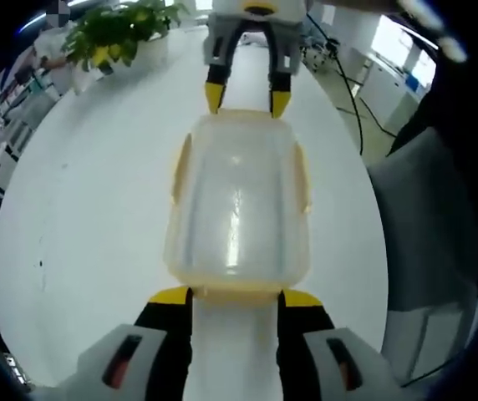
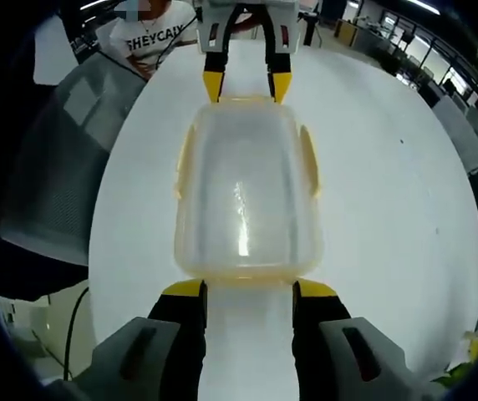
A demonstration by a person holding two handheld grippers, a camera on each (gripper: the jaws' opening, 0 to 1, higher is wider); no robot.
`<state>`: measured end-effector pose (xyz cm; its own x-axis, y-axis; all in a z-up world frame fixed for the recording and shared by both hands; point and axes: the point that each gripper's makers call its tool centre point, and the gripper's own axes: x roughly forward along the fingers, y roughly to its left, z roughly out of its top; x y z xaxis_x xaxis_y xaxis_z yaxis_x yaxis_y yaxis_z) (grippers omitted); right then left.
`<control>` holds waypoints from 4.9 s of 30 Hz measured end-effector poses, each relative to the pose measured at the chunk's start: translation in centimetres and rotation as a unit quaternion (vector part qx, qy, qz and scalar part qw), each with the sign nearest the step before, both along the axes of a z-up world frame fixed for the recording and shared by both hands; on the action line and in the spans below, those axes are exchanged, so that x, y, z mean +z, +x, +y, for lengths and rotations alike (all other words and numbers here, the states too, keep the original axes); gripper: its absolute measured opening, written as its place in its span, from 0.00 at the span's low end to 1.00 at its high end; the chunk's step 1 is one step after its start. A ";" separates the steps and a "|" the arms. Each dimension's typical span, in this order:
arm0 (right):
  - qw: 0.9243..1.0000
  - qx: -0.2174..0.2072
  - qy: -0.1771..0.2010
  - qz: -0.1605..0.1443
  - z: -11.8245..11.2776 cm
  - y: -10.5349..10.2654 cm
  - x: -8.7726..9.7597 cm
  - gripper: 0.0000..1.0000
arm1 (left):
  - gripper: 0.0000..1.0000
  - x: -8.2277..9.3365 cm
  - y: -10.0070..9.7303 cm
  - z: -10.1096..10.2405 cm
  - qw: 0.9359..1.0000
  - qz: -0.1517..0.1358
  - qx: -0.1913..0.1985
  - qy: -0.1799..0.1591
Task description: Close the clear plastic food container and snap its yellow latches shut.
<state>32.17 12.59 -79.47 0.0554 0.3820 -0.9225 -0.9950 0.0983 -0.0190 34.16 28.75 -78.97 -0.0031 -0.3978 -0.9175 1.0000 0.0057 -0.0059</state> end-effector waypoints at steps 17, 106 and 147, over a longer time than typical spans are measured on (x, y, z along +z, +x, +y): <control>0.999 -0.001 -0.034 0.018 0.0 0.1 -0.1 0.38 | 0.36 -0.4 -0.1 0.1 0.999 0.007 -0.010 0.038; 0.928 -0.317 0.166 0.104 1.0 -0.5 1.8 0.21 | 0.19 1.2 0.0 -0.1 0.855 0.071 0.468 -0.212; 0.977 -0.122 0.166 -0.060 8.1 5.1 3.7 0.00 | 0.21 3.6 -2.2 -7.5 0.965 -0.074 0.166 -0.188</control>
<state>37.30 20.67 -75.76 0.2825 0.6212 -0.7310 -0.9339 0.3522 -0.0616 31.96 21.23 -75.34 0.3010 -0.6592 -0.6891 0.9338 0.3503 0.0728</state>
